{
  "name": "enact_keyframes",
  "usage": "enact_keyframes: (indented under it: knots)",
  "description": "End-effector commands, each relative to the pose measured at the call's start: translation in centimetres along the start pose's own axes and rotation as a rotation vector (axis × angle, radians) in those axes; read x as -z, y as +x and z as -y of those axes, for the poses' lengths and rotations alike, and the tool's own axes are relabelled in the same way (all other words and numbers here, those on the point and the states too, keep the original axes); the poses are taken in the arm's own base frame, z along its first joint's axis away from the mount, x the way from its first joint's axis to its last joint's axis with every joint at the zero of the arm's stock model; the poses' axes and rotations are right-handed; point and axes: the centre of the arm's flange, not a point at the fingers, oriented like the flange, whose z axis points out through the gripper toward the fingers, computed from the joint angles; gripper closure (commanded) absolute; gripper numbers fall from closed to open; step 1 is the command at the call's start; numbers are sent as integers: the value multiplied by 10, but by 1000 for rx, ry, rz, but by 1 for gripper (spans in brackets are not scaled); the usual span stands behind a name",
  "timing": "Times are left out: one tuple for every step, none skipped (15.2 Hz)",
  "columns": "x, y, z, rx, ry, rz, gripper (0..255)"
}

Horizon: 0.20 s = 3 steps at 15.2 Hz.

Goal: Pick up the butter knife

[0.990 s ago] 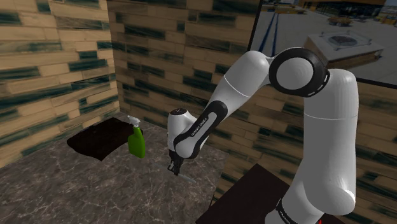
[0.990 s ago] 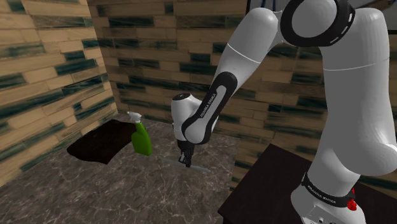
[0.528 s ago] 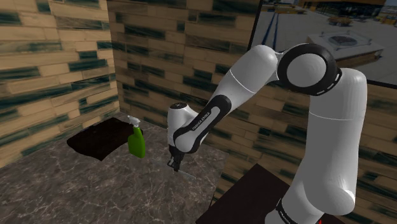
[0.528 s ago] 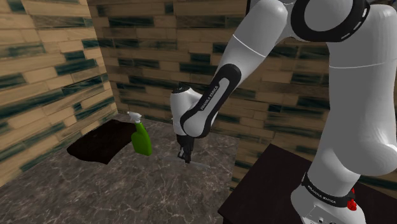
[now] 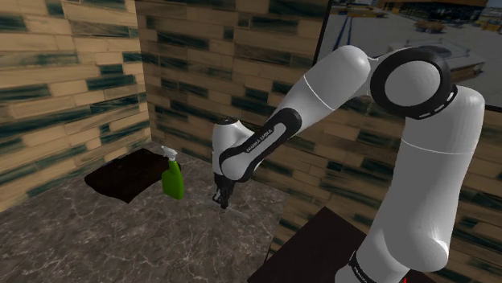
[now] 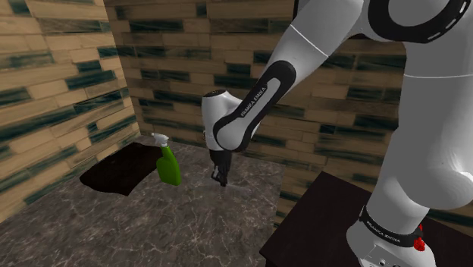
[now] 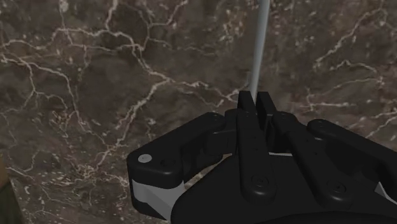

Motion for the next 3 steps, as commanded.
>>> enact_keyframes:
  knots:
    - [11,-1,0,0,0,0,255]
    - [12,-1,0,0,0,0,255]
    - [12,-1,0,0,0,0,255]
